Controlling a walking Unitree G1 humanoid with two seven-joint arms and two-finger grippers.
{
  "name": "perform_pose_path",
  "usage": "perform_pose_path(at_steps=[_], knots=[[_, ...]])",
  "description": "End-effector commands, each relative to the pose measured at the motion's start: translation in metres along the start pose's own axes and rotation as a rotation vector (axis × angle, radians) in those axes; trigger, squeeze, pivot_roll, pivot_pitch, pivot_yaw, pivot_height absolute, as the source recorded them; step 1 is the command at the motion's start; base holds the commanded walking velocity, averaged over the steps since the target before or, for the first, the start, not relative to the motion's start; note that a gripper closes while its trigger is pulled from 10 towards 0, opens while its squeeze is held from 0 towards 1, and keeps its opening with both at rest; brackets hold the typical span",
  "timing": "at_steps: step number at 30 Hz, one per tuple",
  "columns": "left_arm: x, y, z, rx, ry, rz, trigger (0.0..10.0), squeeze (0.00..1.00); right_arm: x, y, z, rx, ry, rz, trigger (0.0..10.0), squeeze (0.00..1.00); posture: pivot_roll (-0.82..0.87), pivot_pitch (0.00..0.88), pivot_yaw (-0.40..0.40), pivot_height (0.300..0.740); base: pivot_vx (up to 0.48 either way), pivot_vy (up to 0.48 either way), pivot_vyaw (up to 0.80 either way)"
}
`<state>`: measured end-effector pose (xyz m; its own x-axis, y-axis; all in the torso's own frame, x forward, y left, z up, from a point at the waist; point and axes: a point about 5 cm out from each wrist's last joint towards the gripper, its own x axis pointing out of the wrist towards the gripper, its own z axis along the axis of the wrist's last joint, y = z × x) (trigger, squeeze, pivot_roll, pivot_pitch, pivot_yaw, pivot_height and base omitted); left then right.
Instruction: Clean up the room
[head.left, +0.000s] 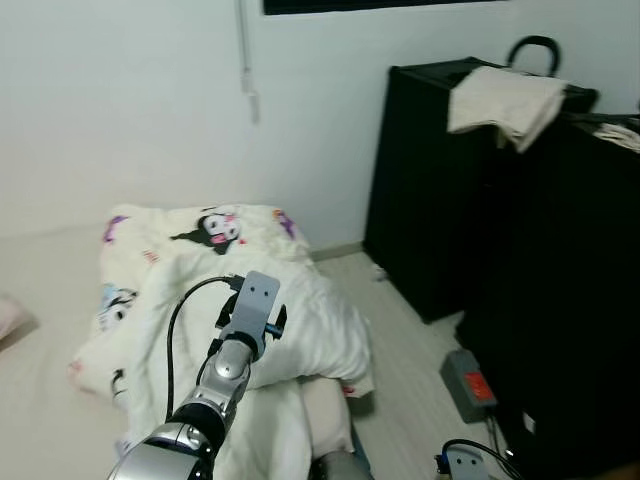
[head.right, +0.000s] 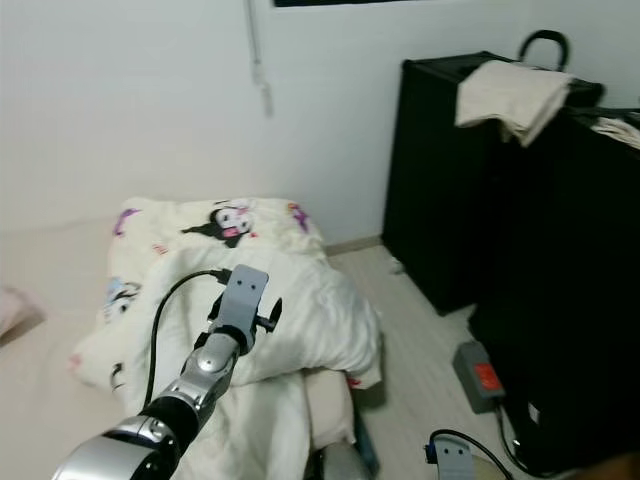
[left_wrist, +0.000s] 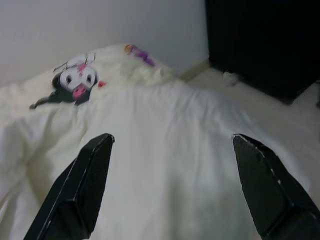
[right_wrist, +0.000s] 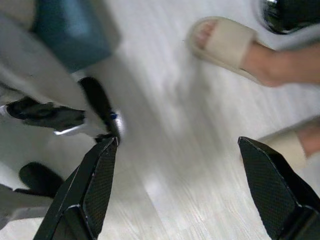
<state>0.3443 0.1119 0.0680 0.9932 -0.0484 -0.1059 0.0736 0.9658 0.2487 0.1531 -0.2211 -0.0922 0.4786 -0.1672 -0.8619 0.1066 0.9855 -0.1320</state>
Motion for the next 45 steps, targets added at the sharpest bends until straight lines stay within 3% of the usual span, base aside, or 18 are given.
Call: perform_pose_path(at_steps=[1,4,8,11,12,13,15,16,18,21,26,30,31,35,36,39,40,45], knots=[[0.003,0.017,-0.002,0.040,0.034,0.094,10.0,0.00,0.000,0.001,-0.002,0.023,-0.008,-0.002,10.0,0.00,-0.22,0.000,0.009,0.626,0.000,0.000,0.00],[0.004,0.027,-0.002,0.051,0.045,0.146,10.0,0.00,-0.001,0.002,-0.004,0.032,-0.007,0.001,10.0,0.00,-0.22,0.000,0.014,0.626,0.000,0.000,0.00],[0.002,0.075,-0.013,0.036,0.113,0.289,10.0,0.00,-0.002,0.008,-0.010,0.034,-0.005,0.022,10.0,0.00,-0.22,0.000,0.020,0.626,0.000,0.000,0.00],[-0.001,0.088,-0.017,0.006,0.133,0.314,10.0,0.00,-0.002,0.009,-0.010,0.028,-0.007,0.031,10.0,0.00,-0.22,0.000,0.021,0.626,0.000,0.000,0.00],[-0.003,0.100,-0.021,-0.005,0.149,0.328,10.0,0.00,-0.002,0.011,-0.010,0.026,-0.012,0.041,10.0,0.00,-0.22,0.000,0.022,0.626,0.000,0.000,0.00],[-0.011,0.127,-0.029,0.010,0.181,0.357,10.0,0.00,-0.002,0.016,-0.007,0.016,-0.032,0.066,10.0,0.00,-0.23,0.026,0.021,0.626,0.000,0.000,0.00],[-0.014,0.136,-0.031,0.018,0.191,0.366,10.0,0.00,-0.002,0.017,-0.006,0.012,-0.040,0.075,10.0,0.00,-0.23,0.026,0.021,0.626,0.000,0.000,0.00],[-0.018,0.148,-0.033,0.037,0.197,0.368,10.0,0.00,-0.002,0.020,-0.004,-0.001,-0.058,0.090,10.0,0.00,-0.23,0.093,0.019,0.626,0.000,0.000,0.00],[-0.021,0.156,-0.034,0.052,0.202,0.372,10.0,0.00,-0.002,0.022,-0.002,-0.010,-0.074,0.102,10.0,0.00,-0.23,0.104,0.019,0.626,0.000,0.000,0.00],[-0.033,0.181,-0.041,0.008,0.220,0.381,10.0,0.00,-0.003,0.025,0.006,-0.023,-0.146,0.139,10.0,0.00,-0.24,0.199,0.018,0.626,0.000,0.000,0.00],[-0.035,0.193,-0.036,-0.059,0.183,0.369,10.0,0.00,-0.006,0.025,0.017,0.001,-0.244,0.161,10.0,0.00,-0.25,0.289,0.019,0.626,0.000,0.000,0.00],[-0.018,0.200,0.009,-0.175,-0.043,0.224,10.0,0.00,-0.018,0.028,0.040,0.022,-0.413,0.200,10.0,0.00,-0.25,0.360,0.018,0.626,0.000,0.000,0.00],[-0.018,0.200,0.009,-0.175,-0.043,0.224,10.0,0.00,-0.018,0.028,0.040,0.022,-0.413,0.200,10.0,0.00,-0.25,0.360,0.018,0.626,0.000,0.000,0.00],[-0.004,0.201,0.052,-0.193,-0.208,0.124,10.0,0.00,-0.028,0.034,0.061,0.036,-0.511,0.224,10.0,0.00,-0.23,0.397,0.028,0.626,0.000,0.000,0.00],[0.000,0.200,0.068,-0.169,-0.256,0.103,10.0,0.00,-0.032,0.038,0.071,0.038,-0.552,0.238,10.0,0.00,-0.23,0.409,0.034,0.626,0.000,0.000,0.00],[0.004,0.202,0.086,-0.089,-0.294,0.126,10.0,0.00,-0.042,0.048,0.081,0.049,-0.609,0.279,10.0,0.00,-0.23,0.443,0.053,0.626,0.000,0.000,0.00],[0.004,0.202,0.086,-0.089,-0.294,0.126,10.0,0.00,-0.042,0.048,0.081,0.049,-0.609,0.279,10.0,0.00,-0.23,0.443,0.053,0.626,0.000,0.000,0.00],[0.008,0.202,0.104,0.087,-0.311,0.168,10.0,0.00,-0.067,0.063,0.082,0.068,-0.656,0.378,10.0,0.00,-0.24,0.480,0.071,0.626,0.000,0.000,0.00]])
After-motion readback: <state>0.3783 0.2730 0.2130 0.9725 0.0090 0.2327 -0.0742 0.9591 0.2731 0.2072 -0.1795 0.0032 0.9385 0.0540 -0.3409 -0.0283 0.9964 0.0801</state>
